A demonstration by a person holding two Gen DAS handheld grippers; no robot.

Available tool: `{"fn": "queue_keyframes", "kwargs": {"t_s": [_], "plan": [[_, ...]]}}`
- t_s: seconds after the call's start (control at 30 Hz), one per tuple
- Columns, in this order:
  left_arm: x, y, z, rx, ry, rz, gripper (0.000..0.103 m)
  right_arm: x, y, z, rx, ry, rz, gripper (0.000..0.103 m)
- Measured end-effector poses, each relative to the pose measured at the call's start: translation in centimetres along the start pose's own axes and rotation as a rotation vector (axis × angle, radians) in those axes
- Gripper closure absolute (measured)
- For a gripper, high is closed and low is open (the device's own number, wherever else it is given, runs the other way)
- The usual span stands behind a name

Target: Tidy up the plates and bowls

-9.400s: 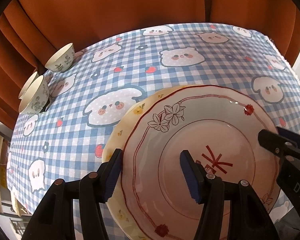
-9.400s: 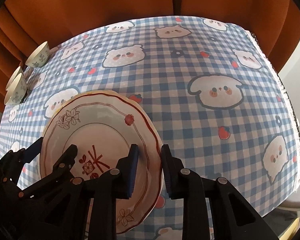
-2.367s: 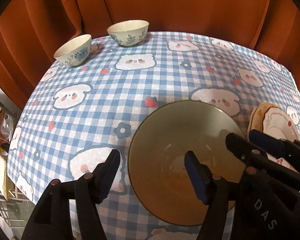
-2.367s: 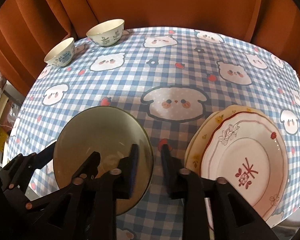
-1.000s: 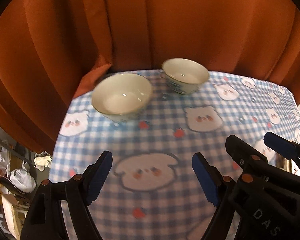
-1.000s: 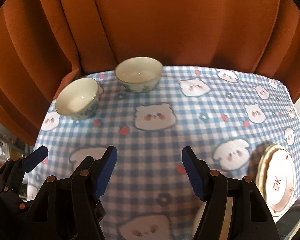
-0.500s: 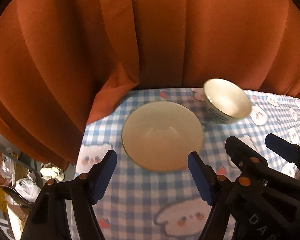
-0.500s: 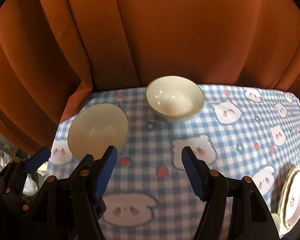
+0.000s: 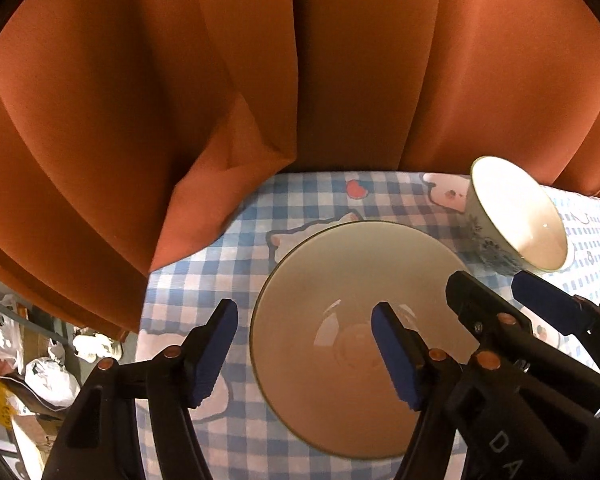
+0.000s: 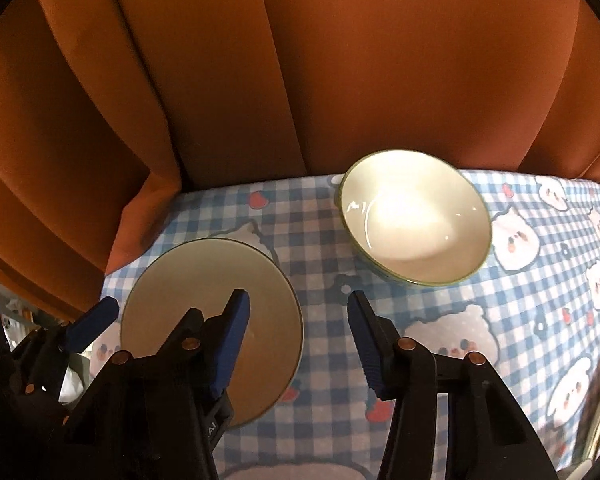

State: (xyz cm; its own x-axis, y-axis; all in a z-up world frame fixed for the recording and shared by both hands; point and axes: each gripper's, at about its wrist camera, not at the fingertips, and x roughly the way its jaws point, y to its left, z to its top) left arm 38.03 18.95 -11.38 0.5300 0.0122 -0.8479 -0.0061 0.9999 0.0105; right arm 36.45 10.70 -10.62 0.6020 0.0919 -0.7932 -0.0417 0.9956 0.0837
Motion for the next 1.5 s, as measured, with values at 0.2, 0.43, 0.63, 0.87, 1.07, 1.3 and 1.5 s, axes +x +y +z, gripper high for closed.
{"fn": "queue_keyframes", "kwargs": {"t_s": [0.2,0.43,0.63,0.87,1.07,1.3,1.5], "plan": [[1.6,0.1,0.1,-0.008,0.029,0.006,0.045,1.8,0.2,0.2,0.0,0.011,-0.015,0.055],[2.3,0.6,0.1,-0.009,0.037,0.011,0.071,3.3,0.6,0.1,-0.008,0.046,0.011,0.082],[2.2,0.7,-0.1,-0.012,0.052,0.012,0.073,3.0,1.0,-0.1,-0.022,0.05,-0.006,0.082],[0.2,-0.1,-0.8,-0.006,0.038,-0.001,0.073,1.3,0.5,-0.7,-0.017,0.045,-0.017,0.082],[-1.8,-1.4,-1.7,-0.01,0.03,-0.009,0.073,-1.1,-0.4,-1.6,-0.018,0.029,-0.027,0.082],[-5.0,-3.5,-3.2,-0.017,-0.006,-0.006,0.073,-4.8,-2.4,-3.2,-0.024,-0.001,-0.024,0.082],[-8.0,-5.8,-4.7,-0.033,-0.042,0.019,0.073,-8.0,-4.6,-4.6,-0.04,-0.033,-0.002,0.082]]}}
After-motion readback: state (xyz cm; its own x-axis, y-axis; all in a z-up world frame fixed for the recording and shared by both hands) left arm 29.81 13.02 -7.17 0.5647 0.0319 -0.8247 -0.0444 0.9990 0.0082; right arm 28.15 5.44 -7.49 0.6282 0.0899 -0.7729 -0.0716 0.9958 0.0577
